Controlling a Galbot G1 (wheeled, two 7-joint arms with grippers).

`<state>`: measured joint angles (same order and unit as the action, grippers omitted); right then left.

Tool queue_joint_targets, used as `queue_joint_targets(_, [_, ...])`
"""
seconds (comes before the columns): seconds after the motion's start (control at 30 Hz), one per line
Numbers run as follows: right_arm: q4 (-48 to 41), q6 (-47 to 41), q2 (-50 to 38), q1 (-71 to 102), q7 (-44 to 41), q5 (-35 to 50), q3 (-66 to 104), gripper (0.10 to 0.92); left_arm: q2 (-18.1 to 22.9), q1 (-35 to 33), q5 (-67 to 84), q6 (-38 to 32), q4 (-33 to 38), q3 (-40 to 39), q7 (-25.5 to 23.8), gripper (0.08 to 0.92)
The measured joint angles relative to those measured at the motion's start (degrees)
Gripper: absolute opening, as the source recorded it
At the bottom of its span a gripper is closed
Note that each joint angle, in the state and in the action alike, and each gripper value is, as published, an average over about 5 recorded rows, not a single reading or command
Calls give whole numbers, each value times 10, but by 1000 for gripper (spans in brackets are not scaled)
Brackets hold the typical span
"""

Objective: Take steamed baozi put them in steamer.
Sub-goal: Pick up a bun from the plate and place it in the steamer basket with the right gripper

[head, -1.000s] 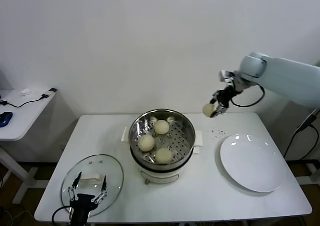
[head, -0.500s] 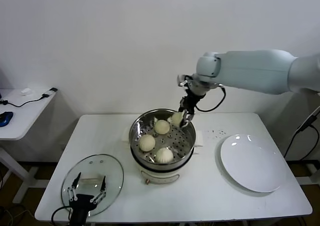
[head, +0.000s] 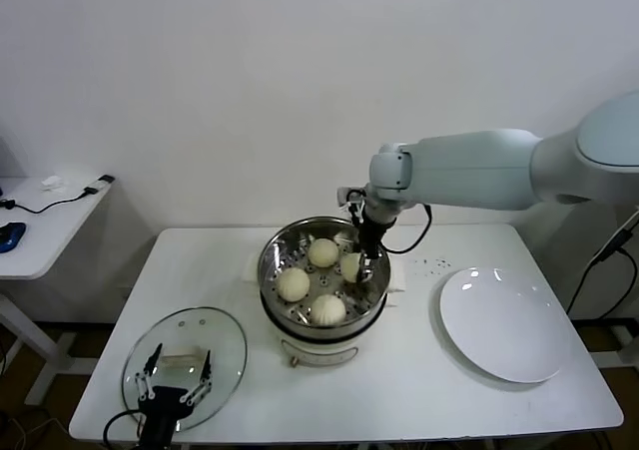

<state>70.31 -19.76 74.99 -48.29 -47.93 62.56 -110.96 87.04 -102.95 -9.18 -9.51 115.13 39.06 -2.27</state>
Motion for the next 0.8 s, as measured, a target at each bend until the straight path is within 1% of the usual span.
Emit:
queue_joint_targets(0.13, [-1,-6,3,10,8,-3,-2,604,-1,0,1,-1,-3,1,0,823])
queue_joint_targets(0.23, [1,-11,5,16,15,-3,-1,637,-1,1,1,-1,-4,1,0,823])
queue_joint_targets(0.4, [3,-18,6,22,21,-3,3,762,-1,2,1,-1,-4,2,0,823])
queue_joint_targets(0.5, [3,-21,3,21,22,-3,6,811,-2,3,1,0,-4,3,0,823])
queue_joint_targets(0.8, [14,-18,-20,-2,-1,-3,12,823,-3,7,-1,5,3,1,-1,823])
